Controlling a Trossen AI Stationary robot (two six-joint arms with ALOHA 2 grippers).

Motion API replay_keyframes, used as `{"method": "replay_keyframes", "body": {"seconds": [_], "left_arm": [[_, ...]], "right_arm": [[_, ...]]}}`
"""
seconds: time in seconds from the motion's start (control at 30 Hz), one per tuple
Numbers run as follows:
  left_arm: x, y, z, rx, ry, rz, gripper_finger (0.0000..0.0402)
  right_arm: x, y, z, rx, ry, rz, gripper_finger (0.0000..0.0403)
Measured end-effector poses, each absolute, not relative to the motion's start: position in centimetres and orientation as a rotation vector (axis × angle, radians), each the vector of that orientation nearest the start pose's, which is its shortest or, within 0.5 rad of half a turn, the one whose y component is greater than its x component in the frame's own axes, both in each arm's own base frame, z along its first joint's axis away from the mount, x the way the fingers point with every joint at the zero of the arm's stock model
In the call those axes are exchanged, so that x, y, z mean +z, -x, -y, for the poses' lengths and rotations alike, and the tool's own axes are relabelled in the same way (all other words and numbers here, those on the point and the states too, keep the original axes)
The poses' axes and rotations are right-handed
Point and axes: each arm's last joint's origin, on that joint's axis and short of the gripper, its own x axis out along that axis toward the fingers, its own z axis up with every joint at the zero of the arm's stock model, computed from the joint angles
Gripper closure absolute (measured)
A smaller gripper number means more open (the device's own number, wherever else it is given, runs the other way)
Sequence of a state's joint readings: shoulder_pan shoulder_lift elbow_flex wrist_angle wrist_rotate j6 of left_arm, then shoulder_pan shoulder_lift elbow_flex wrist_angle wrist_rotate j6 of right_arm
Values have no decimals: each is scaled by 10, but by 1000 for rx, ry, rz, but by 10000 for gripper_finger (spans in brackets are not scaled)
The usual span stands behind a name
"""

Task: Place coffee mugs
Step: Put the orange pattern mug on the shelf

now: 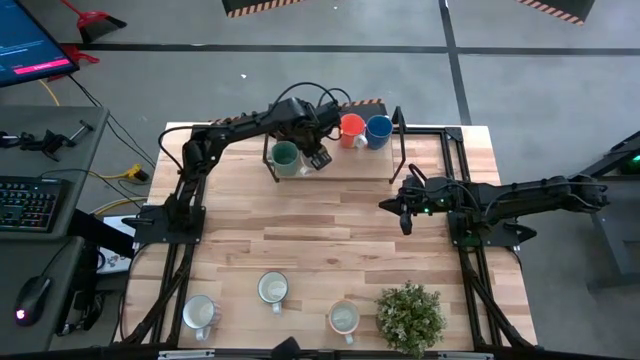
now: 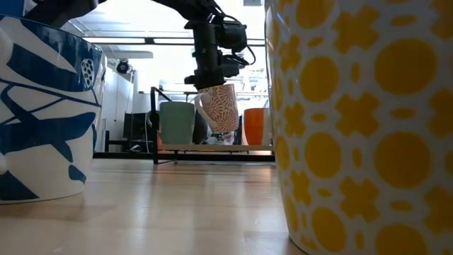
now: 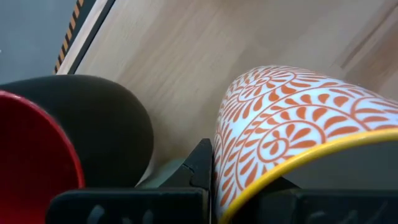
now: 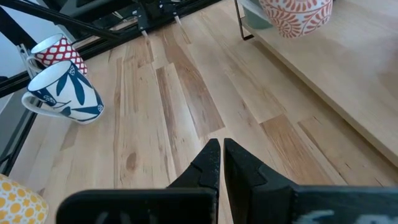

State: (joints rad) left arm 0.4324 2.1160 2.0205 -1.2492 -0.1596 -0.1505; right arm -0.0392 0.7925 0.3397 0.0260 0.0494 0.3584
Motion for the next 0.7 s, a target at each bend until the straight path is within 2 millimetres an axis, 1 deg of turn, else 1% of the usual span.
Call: {"method": "replay_keyframes", "body": {"seconds": [0.27, 0.4, 0.6, 0.7], "left_arm": [[267, -392, -186, 623, 324, -1277, 394], [266, -392, -186, 596, 293, -1299, 394], [266, -392, -188, 612, 306, -1289, 394], [261, -394, -189, 591, 280, -1308, 394]], "right_arm": [[198, -169, 8, -163, -351, -407, 401], [198, -169, 8, -163, -350, -407, 401], [198, -169, 8, -163, -350, -407, 401], [198, -169, 8, -163, -350, -407, 401]]}}
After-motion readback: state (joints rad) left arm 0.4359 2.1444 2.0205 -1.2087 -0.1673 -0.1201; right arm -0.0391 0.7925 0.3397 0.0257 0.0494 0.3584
